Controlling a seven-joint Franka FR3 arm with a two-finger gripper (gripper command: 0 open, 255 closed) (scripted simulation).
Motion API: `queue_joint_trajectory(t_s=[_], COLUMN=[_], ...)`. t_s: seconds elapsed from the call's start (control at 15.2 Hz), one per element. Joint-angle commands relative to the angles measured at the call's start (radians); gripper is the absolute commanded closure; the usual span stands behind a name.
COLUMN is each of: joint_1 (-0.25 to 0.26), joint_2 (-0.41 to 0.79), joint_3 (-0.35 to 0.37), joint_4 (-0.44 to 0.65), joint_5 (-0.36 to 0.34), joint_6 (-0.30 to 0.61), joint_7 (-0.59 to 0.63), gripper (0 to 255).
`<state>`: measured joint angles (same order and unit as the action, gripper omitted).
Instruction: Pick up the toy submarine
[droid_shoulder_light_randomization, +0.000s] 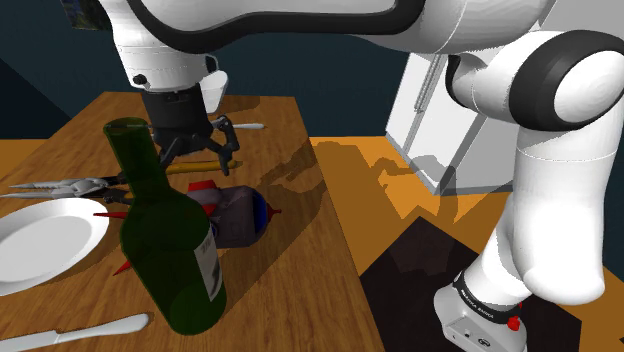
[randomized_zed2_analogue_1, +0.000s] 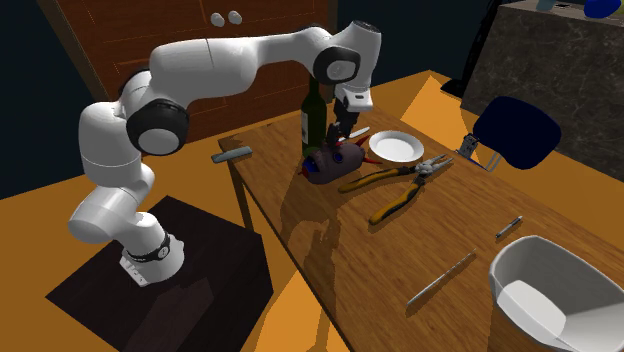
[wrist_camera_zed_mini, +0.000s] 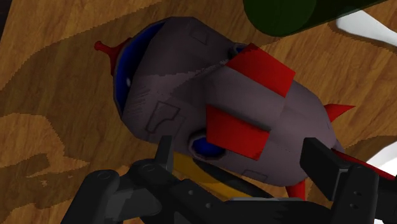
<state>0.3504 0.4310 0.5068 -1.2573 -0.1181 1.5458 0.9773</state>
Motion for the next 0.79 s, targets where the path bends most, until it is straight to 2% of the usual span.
queue_joint_trajectory(t_s=[0.0,0.07,0.73], joint_1=[-0.004,-0.004,-0.001], joint_2=[-0.005,-0.006,-0.003], joint_3=[0.0,0.0,0.0], joint_4=[-0.017,-0.018,0.0], joint_5=[0.002,0.002,0.001], joint_6=[0.013,0.013,-0.002], joint_7=[-0.001,-0.001,0.0], gripper=[0,255,255])
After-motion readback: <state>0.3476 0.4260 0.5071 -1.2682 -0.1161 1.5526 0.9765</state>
